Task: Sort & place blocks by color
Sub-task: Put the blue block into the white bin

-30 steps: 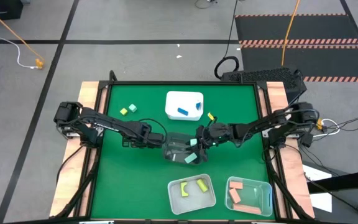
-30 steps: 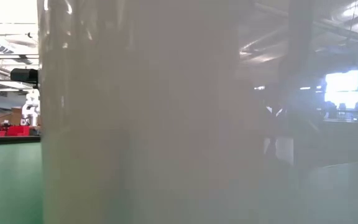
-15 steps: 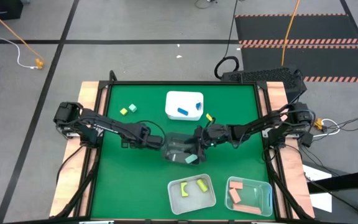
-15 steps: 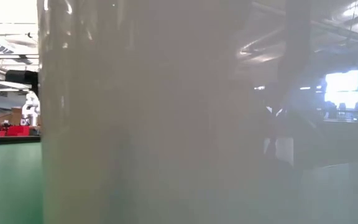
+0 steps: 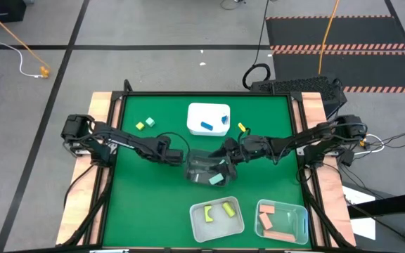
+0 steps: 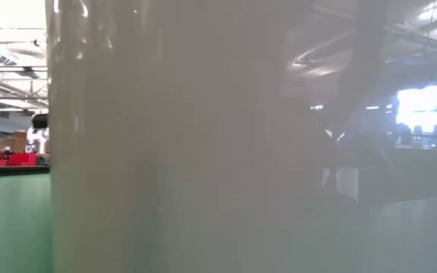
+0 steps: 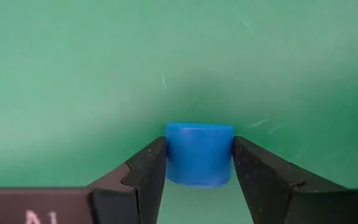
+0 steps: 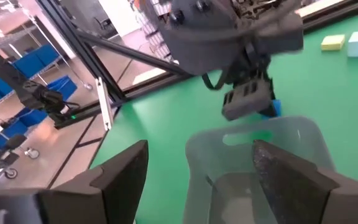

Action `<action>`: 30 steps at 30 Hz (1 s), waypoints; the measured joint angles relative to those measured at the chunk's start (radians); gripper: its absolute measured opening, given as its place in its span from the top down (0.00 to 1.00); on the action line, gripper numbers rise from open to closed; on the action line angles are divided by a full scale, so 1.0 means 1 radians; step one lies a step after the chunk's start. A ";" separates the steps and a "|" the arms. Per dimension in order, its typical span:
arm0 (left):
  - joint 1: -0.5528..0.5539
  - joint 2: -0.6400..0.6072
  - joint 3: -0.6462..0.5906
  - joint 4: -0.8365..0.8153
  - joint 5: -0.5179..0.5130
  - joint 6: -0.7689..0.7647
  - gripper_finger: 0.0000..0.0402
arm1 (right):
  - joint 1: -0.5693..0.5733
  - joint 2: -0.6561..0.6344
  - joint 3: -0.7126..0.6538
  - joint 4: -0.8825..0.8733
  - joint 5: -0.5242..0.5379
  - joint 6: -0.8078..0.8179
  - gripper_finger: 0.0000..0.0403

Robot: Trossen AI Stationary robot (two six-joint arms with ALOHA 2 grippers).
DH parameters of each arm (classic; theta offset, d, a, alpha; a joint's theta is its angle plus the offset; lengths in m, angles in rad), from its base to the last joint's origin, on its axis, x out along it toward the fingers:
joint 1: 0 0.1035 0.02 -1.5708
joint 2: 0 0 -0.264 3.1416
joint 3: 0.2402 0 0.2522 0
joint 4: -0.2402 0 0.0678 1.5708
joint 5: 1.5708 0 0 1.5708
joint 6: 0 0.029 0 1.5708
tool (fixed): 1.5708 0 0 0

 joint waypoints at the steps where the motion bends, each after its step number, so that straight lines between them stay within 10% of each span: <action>1: 0.003 0.000 0.000 -0.008 0.001 0.088 0.54 | 0.000 -0.010 0.000 -0.010 0.000 0.000 0.31; 11: 0.006 -0.055 0.008 -0.009 0.033 0.566 0.54 | 0.000 -0.040 0.000 -0.067 0.005 0.026 0.31; 30: 0.044 -0.076 0.046 -0.005 0.027 0.412 0.72 | -0.061 -0.079 0.000 -0.088 0.187 0.080 0.31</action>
